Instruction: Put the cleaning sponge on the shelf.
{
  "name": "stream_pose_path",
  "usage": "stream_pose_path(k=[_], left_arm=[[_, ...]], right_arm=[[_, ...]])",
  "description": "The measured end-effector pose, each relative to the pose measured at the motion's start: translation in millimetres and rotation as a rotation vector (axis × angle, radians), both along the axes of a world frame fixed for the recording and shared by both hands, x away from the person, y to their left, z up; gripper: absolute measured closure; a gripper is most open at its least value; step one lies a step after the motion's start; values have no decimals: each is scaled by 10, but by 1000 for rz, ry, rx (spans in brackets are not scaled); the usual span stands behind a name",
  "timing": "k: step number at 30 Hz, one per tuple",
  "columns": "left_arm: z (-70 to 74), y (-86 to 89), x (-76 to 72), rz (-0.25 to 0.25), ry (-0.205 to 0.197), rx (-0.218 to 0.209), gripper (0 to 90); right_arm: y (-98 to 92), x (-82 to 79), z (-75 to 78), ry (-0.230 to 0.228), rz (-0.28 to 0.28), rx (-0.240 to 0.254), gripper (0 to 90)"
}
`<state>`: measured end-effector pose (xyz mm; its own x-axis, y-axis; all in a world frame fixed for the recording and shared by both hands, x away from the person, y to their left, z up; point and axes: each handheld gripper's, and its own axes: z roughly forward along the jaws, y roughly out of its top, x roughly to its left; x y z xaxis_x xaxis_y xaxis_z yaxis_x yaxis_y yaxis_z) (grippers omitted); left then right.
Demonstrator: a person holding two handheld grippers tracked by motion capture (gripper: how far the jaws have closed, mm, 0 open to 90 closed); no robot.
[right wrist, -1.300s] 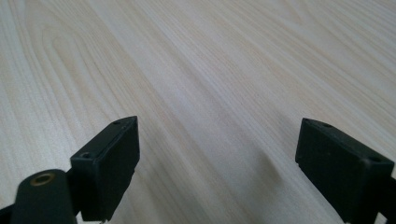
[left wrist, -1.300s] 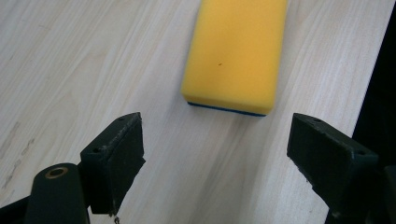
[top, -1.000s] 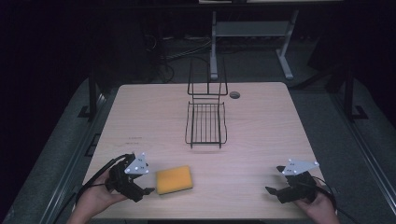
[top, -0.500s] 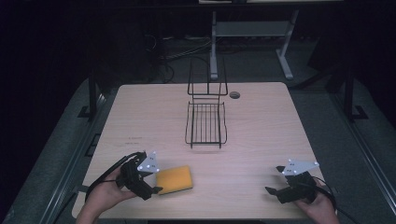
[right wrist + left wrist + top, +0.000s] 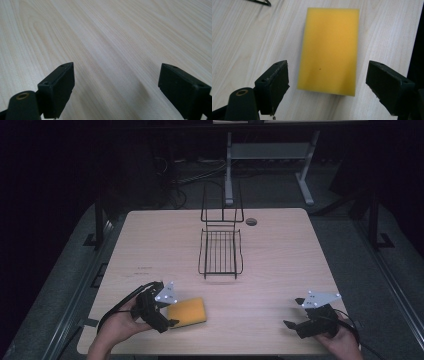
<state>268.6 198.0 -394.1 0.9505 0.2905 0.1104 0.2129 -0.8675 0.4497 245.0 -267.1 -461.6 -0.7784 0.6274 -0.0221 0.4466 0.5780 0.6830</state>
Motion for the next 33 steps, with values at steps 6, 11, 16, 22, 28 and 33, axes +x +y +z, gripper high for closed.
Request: stream_pose_path(k=[6,11,16,22,28,33], left_arm=[[-16,-67,32,-9,3,12,177],[-21,-123,51,-18,6,10,177],[-53,-173,72,-27,12,16,177],[-84,-223,102,-35,27,29,177],[-147,-265,133,-32,44,49,177],[-201,-292,154,-24,62,55,177]], right_arm=[[0,-2,1,0,1,0,133],[11,-2,3,3,6,0,133],[7,-2,5,2,8,1,134],[4,-3,8,2,7,3,133],[14,-3,3,5,12,2,133],[7,-2,9,0,14,-1,133]])
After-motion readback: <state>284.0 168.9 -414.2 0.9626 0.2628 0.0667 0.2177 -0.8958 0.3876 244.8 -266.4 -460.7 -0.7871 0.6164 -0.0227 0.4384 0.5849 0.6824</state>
